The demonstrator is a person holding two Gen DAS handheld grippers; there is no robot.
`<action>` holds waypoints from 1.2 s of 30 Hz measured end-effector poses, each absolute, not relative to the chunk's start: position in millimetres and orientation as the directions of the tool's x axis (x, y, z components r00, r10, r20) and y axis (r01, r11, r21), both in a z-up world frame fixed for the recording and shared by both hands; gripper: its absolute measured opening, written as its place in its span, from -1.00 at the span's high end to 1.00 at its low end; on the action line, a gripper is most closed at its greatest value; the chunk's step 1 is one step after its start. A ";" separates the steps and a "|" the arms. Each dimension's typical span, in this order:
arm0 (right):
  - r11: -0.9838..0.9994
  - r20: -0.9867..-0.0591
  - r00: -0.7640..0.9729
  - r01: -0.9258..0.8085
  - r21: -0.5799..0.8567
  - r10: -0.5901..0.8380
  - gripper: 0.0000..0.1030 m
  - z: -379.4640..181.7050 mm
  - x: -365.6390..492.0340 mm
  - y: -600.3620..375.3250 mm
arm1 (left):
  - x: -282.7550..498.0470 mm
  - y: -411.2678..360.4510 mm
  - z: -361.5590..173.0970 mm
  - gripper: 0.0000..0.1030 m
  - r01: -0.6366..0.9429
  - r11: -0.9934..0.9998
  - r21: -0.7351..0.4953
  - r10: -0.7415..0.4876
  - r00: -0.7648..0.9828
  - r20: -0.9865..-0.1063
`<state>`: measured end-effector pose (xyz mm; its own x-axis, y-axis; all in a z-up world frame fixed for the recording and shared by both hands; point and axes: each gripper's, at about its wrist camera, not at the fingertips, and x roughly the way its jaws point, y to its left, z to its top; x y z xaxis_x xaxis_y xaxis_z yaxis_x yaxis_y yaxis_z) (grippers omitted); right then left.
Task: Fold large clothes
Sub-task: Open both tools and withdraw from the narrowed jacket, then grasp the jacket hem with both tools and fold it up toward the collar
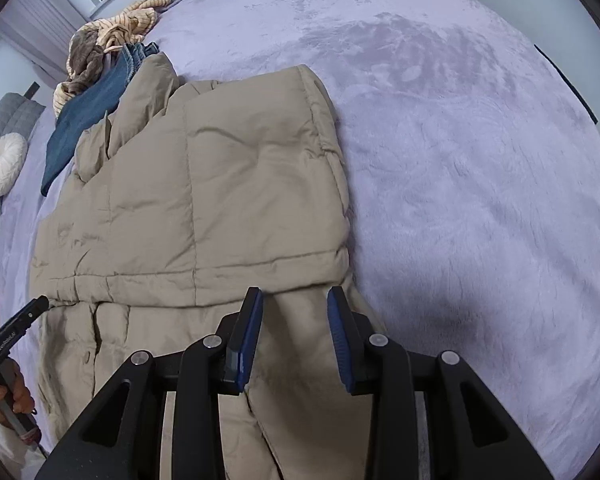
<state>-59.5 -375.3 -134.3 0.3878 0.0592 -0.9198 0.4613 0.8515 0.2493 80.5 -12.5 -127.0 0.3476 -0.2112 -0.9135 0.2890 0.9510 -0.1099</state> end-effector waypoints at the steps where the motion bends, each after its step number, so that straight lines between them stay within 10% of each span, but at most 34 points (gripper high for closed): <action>1: 0.847 -0.918 0.390 0.464 0.258 0.066 0.14 -130.6 -65.5 -374.3 | 76.0 -13.0 -124.1 -0.25 0.287 0.952 -0.111 -0.211 0.344 -0.915; 10: 0.812 -0.912 0.387 0.484 0.325 0.134 -0.10 -109.5 -111.5 -365.3 | 32.4 -18.0 -91.6 -0.25 0.267 0.953 -0.141 -0.223 0.311 -0.924; 14: 0.808 -0.911 0.384 0.483 0.338 0.151 -0.23 -102.1 -128.6 -362.3 | 11.7 -15.9 -75.7 -1.00 0.241 0.962 -0.131 -0.211 0.346 -0.914; 36: 0.789 -0.899 0.340 0.454 0.414 0.277 -0.59 -96.4 -176.8 -329.1 | -74.1 3.8 -64.6 -1.00 0.176 0.982 -0.068 -0.111 0.245 -0.963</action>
